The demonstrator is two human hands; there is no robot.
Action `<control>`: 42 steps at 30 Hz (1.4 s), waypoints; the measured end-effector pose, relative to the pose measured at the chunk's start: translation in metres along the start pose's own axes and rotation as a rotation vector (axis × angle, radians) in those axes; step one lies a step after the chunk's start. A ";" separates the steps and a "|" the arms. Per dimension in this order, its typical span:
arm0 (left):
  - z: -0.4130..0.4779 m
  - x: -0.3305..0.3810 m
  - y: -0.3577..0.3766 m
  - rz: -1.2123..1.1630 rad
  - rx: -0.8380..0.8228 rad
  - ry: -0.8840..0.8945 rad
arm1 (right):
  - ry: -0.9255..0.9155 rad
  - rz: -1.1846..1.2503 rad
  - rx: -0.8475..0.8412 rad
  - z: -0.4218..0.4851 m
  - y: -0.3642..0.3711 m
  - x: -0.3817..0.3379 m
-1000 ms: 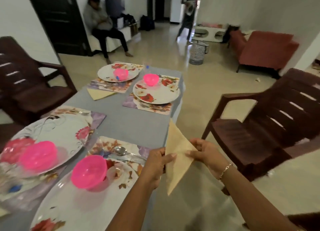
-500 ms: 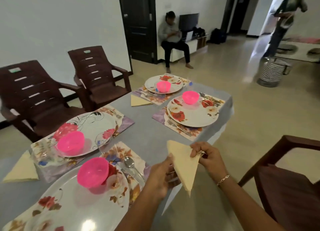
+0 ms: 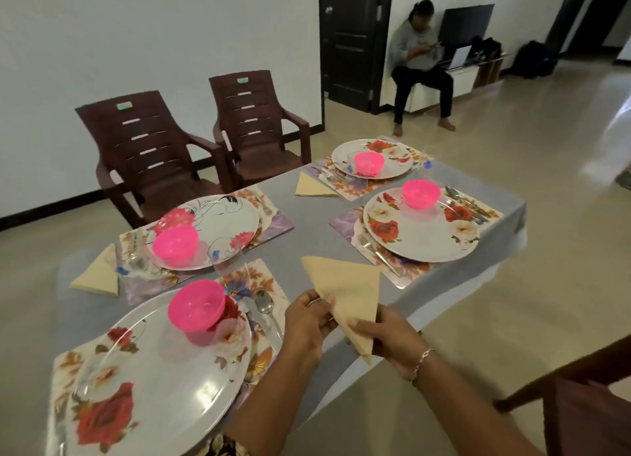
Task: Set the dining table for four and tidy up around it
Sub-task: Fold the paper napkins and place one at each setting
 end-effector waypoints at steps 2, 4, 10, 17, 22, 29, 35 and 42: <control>0.009 0.005 -0.005 -0.025 0.030 -0.011 | -0.004 -0.106 0.031 0.013 0.008 0.002; 0.024 0.014 -0.012 -0.065 0.069 -0.019 | -0.003 -0.174 0.026 0.023 0.016 0.004; 0.081 0.056 -0.038 -0.090 0.166 0.024 | 0.034 -0.274 -0.023 0.057 0.028 0.013; 0.133 0.088 -0.064 0.118 0.232 -0.024 | 0.092 -0.334 -0.003 0.102 0.038 0.031; 0.176 0.105 -0.070 0.593 0.314 0.002 | 0.123 -0.450 0.027 0.130 0.035 0.055; 0.211 0.106 -0.069 1.112 0.385 0.031 | 0.078 -0.616 -0.002 0.153 0.036 0.069; 0.225 0.098 -0.071 1.293 0.396 0.015 | 0.077 -0.772 -0.052 0.161 0.037 0.072; 0.217 0.096 -0.061 1.588 0.482 0.231 | 0.077 -1.156 -0.135 0.160 0.033 0.065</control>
Point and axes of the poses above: each hand's wrist, its own z-axis towards the middle knuckle, its own y-axis out of the palm, x = y × z, the point moved 4 cm from there along z, towards the middle knuckle, and after that the axes turned 10 degrees about -y, right-handed, at the moved point
